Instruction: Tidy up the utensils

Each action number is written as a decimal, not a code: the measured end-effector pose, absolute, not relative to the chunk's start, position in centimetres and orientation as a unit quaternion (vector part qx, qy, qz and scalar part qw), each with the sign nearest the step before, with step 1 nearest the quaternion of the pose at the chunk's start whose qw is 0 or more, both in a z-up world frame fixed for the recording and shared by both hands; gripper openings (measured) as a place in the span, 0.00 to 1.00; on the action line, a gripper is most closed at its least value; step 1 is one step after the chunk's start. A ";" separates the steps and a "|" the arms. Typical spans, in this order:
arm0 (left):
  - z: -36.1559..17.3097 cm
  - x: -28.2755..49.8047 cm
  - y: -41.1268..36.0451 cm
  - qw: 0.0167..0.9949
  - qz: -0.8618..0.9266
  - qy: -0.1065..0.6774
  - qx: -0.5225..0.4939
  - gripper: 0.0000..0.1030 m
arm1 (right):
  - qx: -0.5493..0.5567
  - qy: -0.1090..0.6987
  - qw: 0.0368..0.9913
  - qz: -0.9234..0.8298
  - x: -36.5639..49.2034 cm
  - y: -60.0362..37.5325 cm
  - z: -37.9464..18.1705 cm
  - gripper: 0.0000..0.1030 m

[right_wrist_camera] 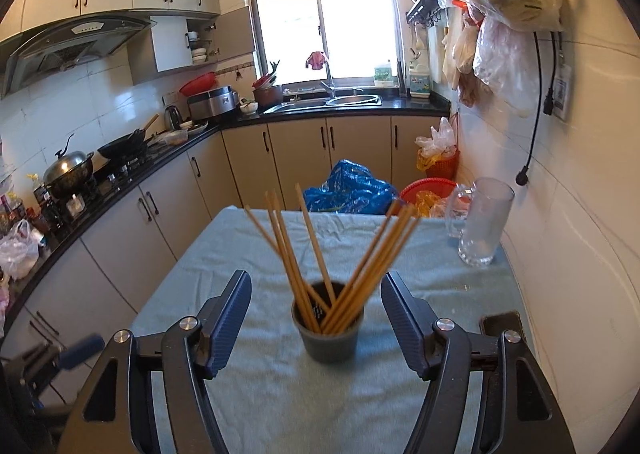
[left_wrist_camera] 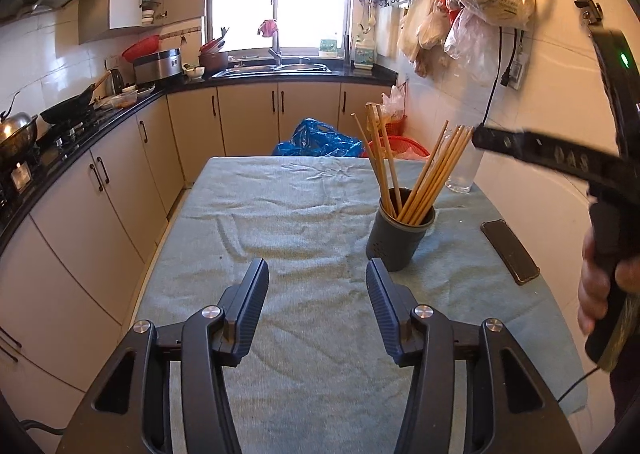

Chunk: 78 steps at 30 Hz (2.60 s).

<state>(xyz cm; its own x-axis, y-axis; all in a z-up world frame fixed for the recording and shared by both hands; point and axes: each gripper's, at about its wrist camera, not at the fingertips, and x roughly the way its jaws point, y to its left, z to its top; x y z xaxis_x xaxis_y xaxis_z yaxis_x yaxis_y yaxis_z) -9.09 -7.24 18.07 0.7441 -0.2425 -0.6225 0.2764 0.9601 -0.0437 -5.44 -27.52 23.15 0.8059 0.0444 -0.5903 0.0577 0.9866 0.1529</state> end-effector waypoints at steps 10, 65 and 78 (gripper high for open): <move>18.5 -12.4 -5.9 0.942 -0.121 0.313 0.003 0.58 | 0.104 0.314 0.944 -0.011 -11.4 -27.9 21.4 0.74; 14.7 -15.9 -10.3 0.955 -0.044 0.288 0.047 1.00 | 0.135 0.284 0.938 -0.148 -21.2 -28.4 13.7 0.85; 12.6 -14.1 -10.1 0.937 -0.063 0.341 0.040 1.00 | 0.125 0.299 0.934 -0.150 -20.2 -27.7 13.3 0.86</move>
<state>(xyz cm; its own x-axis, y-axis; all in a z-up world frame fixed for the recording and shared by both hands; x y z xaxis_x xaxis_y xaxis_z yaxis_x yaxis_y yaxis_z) -14.05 -10.09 12.58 0.7590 -0.0897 -0.6449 0.1447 0.9889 0.0327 -20.21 -27.69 13.28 0.7760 -0.2044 -0.5967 0.3543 0.9240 0.1442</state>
